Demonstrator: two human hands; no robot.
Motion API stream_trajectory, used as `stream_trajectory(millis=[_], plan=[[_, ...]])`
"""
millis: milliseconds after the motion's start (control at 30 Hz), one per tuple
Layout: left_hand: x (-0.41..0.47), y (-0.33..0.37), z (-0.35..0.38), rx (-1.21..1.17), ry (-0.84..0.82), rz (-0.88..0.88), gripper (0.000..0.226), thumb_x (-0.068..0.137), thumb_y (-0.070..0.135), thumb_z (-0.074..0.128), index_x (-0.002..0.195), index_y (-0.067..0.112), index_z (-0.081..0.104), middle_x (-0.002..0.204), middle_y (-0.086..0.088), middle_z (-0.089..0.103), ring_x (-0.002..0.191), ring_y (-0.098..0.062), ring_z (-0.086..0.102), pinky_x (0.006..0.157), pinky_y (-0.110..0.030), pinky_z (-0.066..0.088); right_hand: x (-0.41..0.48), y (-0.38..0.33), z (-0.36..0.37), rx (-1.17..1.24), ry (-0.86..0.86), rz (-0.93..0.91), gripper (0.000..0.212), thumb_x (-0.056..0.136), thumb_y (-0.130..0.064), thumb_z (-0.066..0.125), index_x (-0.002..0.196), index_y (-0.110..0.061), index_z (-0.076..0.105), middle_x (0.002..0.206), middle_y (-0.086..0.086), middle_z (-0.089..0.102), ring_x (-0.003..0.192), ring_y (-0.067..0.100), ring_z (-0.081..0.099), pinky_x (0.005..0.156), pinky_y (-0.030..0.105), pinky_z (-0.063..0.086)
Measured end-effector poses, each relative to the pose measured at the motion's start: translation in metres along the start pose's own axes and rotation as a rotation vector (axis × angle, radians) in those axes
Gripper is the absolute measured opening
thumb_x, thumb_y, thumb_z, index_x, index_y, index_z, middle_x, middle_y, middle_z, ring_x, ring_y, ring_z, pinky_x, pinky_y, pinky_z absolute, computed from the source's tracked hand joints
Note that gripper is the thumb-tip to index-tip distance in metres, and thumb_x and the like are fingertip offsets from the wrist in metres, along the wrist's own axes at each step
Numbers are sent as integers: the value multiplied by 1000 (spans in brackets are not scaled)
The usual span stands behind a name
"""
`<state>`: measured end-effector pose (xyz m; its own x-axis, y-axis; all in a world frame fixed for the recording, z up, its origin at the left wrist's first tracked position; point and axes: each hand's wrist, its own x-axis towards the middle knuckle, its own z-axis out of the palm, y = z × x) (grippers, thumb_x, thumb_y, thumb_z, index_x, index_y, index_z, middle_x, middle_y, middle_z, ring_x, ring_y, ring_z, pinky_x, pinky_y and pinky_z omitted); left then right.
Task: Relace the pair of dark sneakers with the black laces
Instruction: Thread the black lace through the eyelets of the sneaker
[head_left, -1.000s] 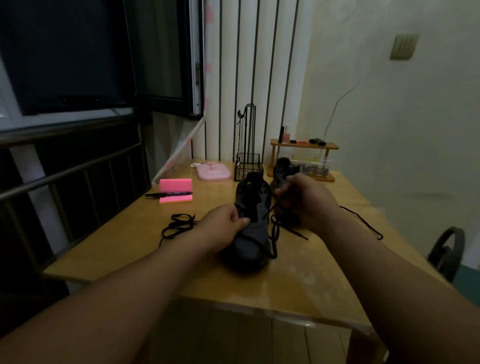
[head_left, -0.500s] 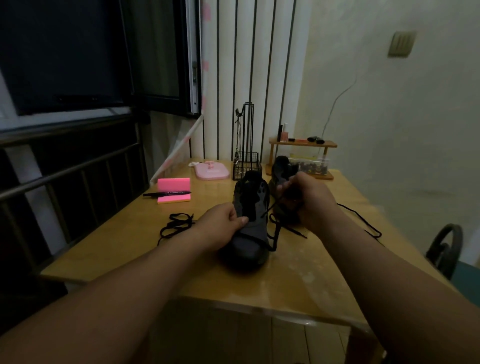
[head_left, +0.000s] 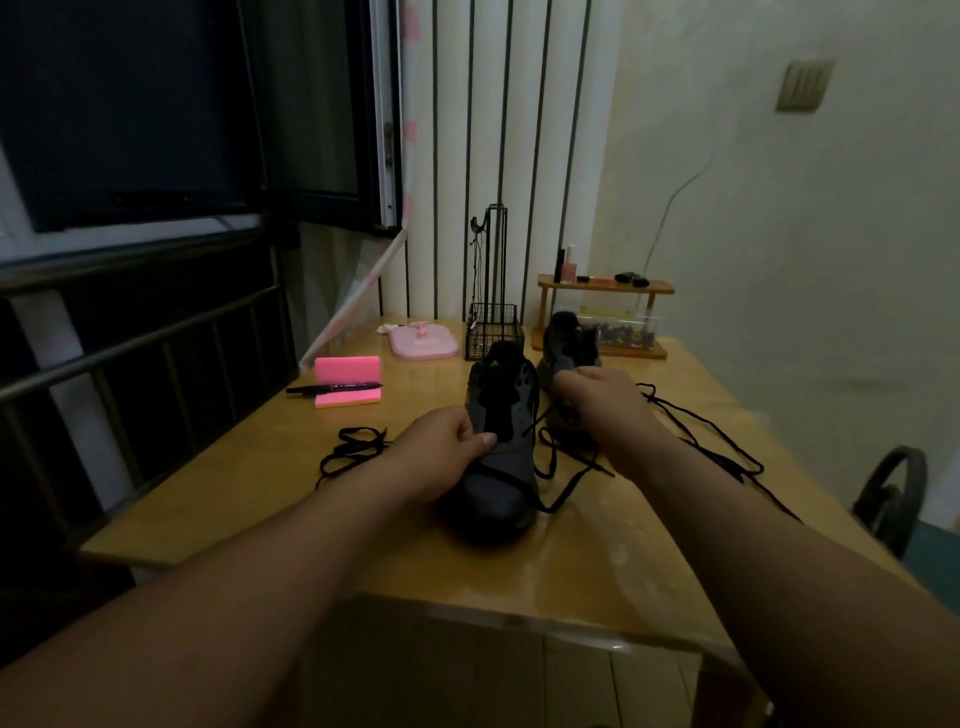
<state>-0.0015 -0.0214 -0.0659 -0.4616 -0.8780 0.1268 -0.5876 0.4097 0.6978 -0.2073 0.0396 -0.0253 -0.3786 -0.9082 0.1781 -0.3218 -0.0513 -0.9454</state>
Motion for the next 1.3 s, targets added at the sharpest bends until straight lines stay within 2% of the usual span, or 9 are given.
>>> stream_trajectory(millis=[167, 300, 400, 533, 700, 900, 967, 1200, 1300], plan=[[0, 1, -2, 5, -23, -9, 27, 102, 42, 63, 88, 20, 55, 83, -3, 61, 76, -19, 56, 69, -36, 47, 3, 12, 3, 86, 112, 28, 27, 89, -23, 62, 74, -2, 55, 85, 26, 50, 79, 41, 51, 72, 52, 45], [0, 3, -7, -9, -59, -28, 28, 102, 42, 63, 87, 20, 55, 85, -4, 61, 77, -20, 57, 69, -36, 47, 10, 25, 5, -568, 8, 32, 33, 89, -33, 66, 88, 0, 69, 81, 16, 64, 75, 31, 61, 69, 41, 52], [-2, 4, -14, -105, -64, -48, 24, 105, 35, 60, 92, 15, 57, 86, -6, 58, 77, -19, 53, 67, -33, 42, 4, 28, 12, -971, 198, -138, 35, 87, -53, 63, 99, -20, 56, 101, 0, 56, 98, 22, 54, 88, 48, 53], [-2, 2, -22, -108, -14, -50, 18, 105, 23, 59, 89, 13, 57, 87, -8, 63, 82, -23, 58, 74, -35, 47, 0, 17, 35, -666, -56, -154, 37, 94, -57, 64, 101, -25, 46, 89, -8, 54, 86, 16, 58, 65, 32, 47], [-5, -14, -42, -257, 120, -142, 20, 97, 7, 62, 84, 12, 48, 84, -18, 66, 82, -34, 74, 85, -57, 62, 5, 22, 41, -643, -148, -114, 35, 95, -48, 69, 97, -25, 42, 91, -4, 57, 85, 18, 59, 66, 34, 44], [-8, -3, -30, -11, -53, -90, 41, 98, 60, 60, 103, 20, 55, 97, -4, 68, 85, -20, 65, 73, -40, 55, 5, 19, 41, -649, -168, -114, 37, 95, -48, 70, 92, -27, 39, 90, -3, 56, 79, 14, 55, 59, 30, 38], [-5, 3, -23, 27, -137, -51, 36, 101, 54, 60, 96, 18, 57, 88, -5, 66, 76, -19, 61, 64, -33, 47, 4, 19, 41, -652, -167, -125, 38, 95, -47, 70, 88, -30, 37, 87, -6, 54, 75, 11, 51, 57, 28, 36], [7, -1, -35, -1002, 318, -180, 15, 104, 11, 48, 93, 9, 58, 73, -12, 63, 72, -25, 65, 78, -39, 60, 5, 21, 40, -648, -180, -125, 38, 95, -46, 71, 89, -27, 39, 90, 1, 56, 77, 16, 54, 59, 32, 38], [11, -9, -34, -531, 304, -173, 16, 103, 26, 59, 98, 12, 54, 81, -9, 58, 68, -22, 56, 79, -48, 59, 6, 24, 42, -651, -176, -133, 37, 95, -45, 71, 91, -26, 40, 89, 0, 56, 76, 16, 54, 59, 33, 38]])
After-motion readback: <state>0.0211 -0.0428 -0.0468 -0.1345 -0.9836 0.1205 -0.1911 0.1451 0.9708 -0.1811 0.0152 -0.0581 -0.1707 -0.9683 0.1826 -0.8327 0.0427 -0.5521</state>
